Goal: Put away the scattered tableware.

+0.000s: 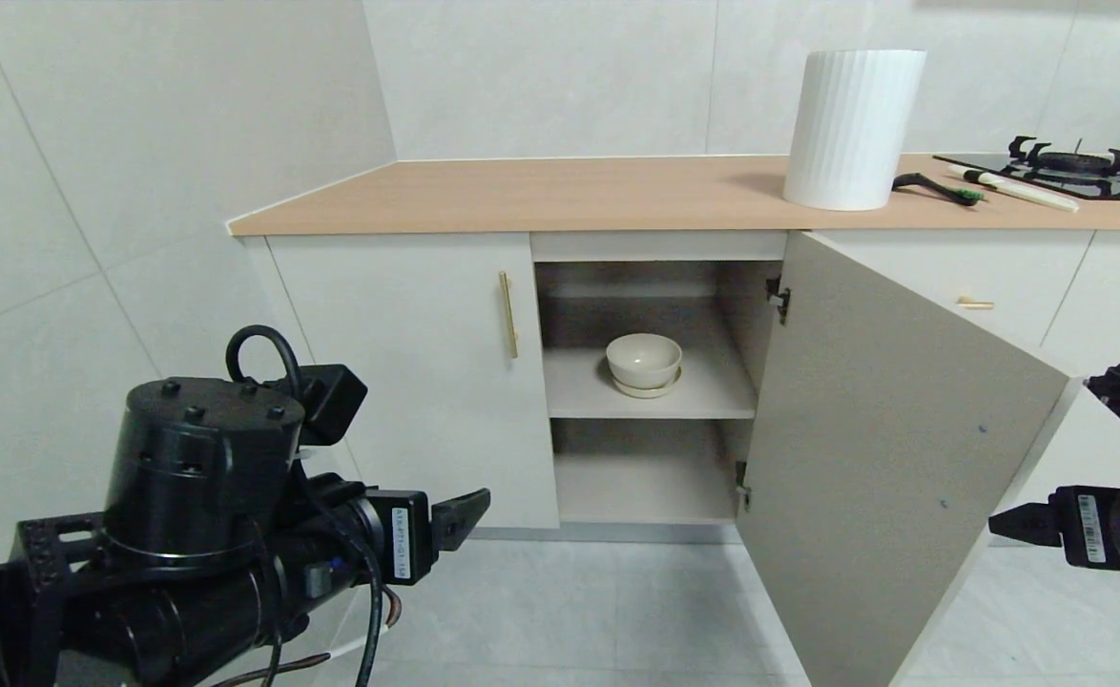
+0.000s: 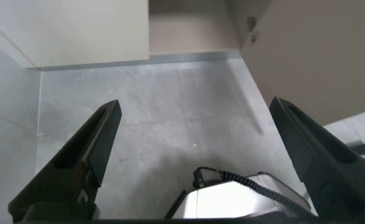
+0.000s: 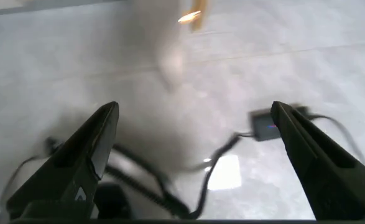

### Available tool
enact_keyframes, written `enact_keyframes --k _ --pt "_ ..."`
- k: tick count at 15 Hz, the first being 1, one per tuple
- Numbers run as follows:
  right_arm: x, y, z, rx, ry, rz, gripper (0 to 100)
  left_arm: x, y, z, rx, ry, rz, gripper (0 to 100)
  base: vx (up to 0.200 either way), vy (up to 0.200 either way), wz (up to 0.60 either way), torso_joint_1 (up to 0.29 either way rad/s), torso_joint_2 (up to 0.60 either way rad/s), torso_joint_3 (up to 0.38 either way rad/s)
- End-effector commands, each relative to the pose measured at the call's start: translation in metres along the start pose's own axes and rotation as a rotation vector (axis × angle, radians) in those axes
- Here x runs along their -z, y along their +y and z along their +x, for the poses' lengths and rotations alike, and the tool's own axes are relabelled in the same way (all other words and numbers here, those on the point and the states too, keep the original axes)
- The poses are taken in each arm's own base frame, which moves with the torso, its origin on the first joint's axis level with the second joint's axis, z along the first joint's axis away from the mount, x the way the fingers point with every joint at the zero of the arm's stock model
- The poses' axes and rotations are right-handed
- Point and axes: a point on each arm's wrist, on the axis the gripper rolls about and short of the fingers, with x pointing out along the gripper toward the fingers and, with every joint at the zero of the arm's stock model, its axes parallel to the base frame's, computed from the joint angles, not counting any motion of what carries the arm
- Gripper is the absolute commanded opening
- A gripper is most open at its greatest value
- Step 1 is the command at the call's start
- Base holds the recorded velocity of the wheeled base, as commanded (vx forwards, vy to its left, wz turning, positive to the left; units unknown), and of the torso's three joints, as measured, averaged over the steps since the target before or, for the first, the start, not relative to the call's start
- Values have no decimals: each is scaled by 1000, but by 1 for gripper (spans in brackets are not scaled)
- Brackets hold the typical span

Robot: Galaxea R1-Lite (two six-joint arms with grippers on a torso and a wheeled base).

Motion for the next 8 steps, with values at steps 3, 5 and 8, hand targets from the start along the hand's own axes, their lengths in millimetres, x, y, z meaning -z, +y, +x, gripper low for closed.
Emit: enact_keyframes --k 3,5,8 --pt "-10 -23 7 116 -1 18 100 1 0 1 -2 3 1 100 0 0 0 0 0 0" --pt "-12 -28 12 139 4 34 100 1 0 2 -2 5 2 100 0 0 0 0 0 0" --pt "-20 -32 25 158 -12 68 100 1 0 2 -2 5 2 100 0 0 0 0 0 0"
